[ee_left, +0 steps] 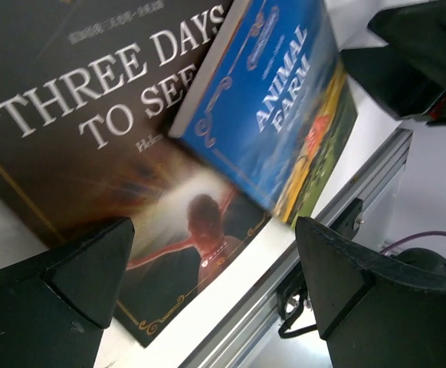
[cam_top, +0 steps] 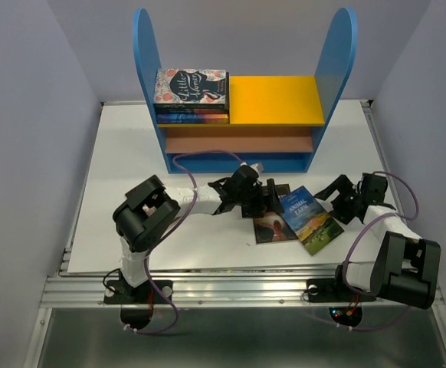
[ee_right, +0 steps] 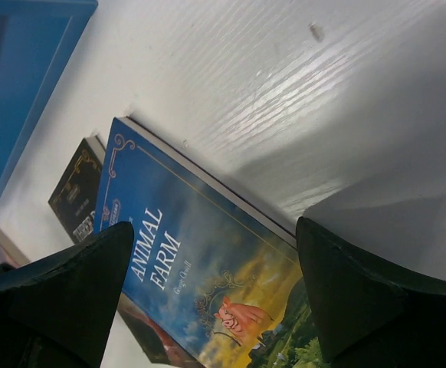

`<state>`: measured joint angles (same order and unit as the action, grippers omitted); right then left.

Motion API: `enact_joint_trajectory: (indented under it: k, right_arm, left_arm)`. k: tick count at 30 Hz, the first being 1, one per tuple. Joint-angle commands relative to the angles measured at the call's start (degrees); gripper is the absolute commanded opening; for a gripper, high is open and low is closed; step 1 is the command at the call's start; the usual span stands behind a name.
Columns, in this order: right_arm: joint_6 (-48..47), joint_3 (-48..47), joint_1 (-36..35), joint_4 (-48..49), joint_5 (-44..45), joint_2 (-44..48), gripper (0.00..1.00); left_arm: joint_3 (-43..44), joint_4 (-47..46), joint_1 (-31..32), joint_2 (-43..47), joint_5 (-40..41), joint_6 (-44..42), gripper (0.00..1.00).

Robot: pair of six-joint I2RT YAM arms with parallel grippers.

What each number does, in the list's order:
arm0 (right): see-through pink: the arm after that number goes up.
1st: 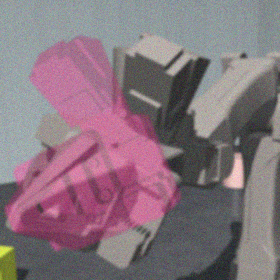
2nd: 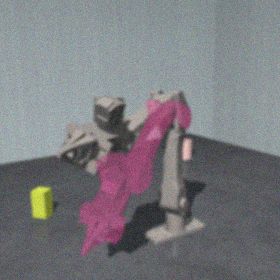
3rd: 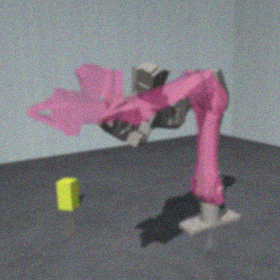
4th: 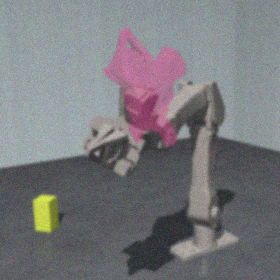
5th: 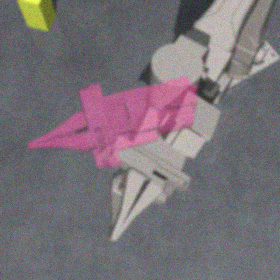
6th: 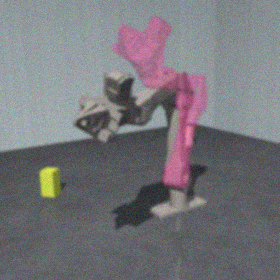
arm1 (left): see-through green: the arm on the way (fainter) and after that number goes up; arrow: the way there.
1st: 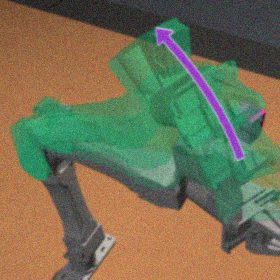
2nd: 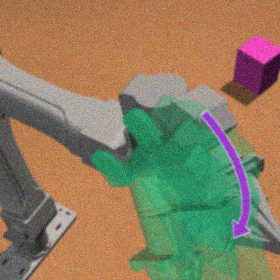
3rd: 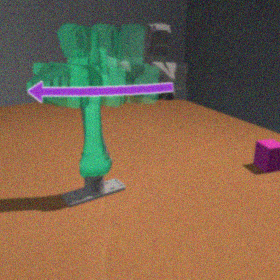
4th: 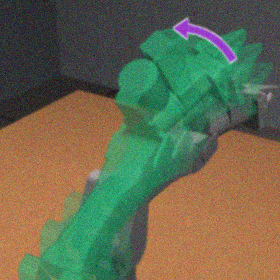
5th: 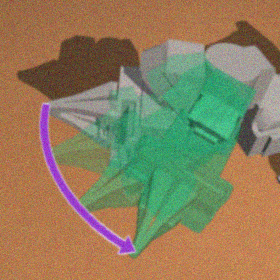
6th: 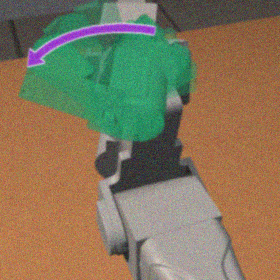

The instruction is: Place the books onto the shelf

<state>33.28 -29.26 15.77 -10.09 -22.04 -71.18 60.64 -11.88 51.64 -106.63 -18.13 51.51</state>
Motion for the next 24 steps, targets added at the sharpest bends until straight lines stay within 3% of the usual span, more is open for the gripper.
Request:
enact_joint_trajectory:
  k: [1,11,15,20,24]
  right_arm:
    - [1.0,2.35,-0.13,-3.62,-8.78,0.78,0.91]
    - [0.56,5.87,-0.13,-5.03,-17.15,3.5,0.89]
    - [0.82,6.75,-1.52,-4.77,-18.21,3.42,0.82]
    - [2.67,8.25,-4.7,-0.82,-22.42,1.22,0.65]
    - [1.71,6.5,-6.8,-1.42,-25.95,3.41,0.65]
  left_arm:
    - [3.42,-2.53,0.48,-1.12,-1.55,0.43,0.99]
    - [7.65,-2.71,1.8,-7.27,-3.14,1.67,0.99]
    - [8.18,-3.15,2.15,-8.42,-3.58,2.28,0.99]
    - [8.53,-5.61,2.85,-8.68,-5.25,2.9,0.99]
    - [7.65,-6.05,2.77,-8.95,-5.77,3.69,0.97]
